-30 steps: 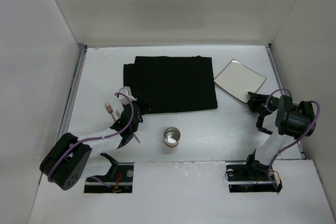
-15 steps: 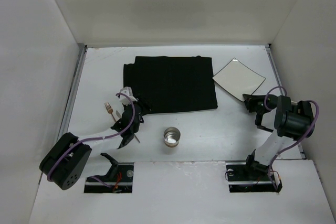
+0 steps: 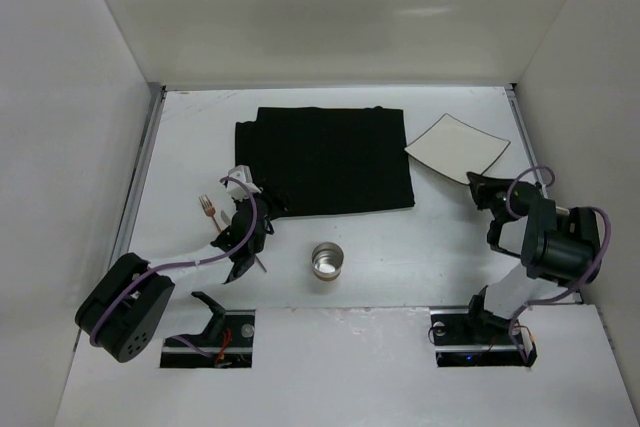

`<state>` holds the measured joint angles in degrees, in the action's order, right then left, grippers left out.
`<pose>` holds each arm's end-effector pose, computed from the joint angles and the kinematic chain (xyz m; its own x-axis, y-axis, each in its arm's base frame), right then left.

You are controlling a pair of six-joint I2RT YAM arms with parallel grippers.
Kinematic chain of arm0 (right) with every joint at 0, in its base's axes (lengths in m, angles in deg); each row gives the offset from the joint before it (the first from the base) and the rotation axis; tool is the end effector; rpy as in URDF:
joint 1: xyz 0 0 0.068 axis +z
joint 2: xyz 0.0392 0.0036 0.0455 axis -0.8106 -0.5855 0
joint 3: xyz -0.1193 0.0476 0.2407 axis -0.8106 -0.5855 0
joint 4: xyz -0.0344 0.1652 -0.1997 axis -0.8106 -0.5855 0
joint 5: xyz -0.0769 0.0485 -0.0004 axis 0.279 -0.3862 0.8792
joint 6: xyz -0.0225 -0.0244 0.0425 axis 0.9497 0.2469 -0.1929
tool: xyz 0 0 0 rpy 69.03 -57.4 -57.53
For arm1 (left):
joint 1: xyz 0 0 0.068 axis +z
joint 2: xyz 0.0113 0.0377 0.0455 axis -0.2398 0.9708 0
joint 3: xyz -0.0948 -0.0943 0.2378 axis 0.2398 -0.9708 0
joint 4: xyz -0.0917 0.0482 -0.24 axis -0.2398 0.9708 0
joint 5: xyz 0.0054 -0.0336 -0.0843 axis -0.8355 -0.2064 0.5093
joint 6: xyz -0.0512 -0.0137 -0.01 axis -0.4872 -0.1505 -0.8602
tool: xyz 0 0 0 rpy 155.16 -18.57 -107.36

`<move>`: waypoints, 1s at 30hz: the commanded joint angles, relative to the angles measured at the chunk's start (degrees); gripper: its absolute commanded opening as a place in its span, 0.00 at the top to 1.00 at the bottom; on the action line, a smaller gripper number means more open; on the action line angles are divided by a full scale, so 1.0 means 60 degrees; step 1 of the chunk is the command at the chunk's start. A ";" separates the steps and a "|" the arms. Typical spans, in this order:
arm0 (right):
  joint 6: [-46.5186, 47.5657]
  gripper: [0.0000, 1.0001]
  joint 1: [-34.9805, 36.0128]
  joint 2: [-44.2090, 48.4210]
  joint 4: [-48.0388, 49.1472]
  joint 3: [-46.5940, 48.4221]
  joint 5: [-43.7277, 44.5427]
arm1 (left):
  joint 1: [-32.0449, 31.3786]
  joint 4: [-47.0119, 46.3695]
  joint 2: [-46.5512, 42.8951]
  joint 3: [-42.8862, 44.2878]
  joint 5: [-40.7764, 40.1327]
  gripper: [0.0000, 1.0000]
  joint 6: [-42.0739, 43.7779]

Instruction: Set the dinner table for one person

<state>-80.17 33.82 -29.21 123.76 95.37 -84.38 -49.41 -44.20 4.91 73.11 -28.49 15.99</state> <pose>0.2527 -0.0818 0.1207 -0.0237 0.9902 -0.1379 0.3016 0.1386 0.9433 0.1923 -0.1177 0.1841 -0.1875 -0.5442 -0.8177 0.0503 0.8261 -0.5613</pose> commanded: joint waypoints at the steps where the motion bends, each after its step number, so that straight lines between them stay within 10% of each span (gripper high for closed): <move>1: -0.0482 0.97 0.0012 0.1380 0.1682 0.0374 -0.0384 | 0.0069 -0.0620 -0.0146 0.0104 -0.0219 0.55 0.0155; 13: 0.1083 0.96 0.3143 0.3317 -0.1407 0.2701 -0.1555 | 0.0406 -0.0577 -0.0541 -0.0028 -0.0249 0.55 0.0228; 30: 0.0119 0.97 0.6414 -0.1017 0.0698 0.5062 -0.0956 | 0.1286 0.0127 -0.1977 -0.0453 -0.0395 0.55 0.0155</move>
<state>-74.40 72.18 -35.08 108.66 120.53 -91.99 -41.89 -42.32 -6.00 71.21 -29.82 16.75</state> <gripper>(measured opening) 0.124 0.448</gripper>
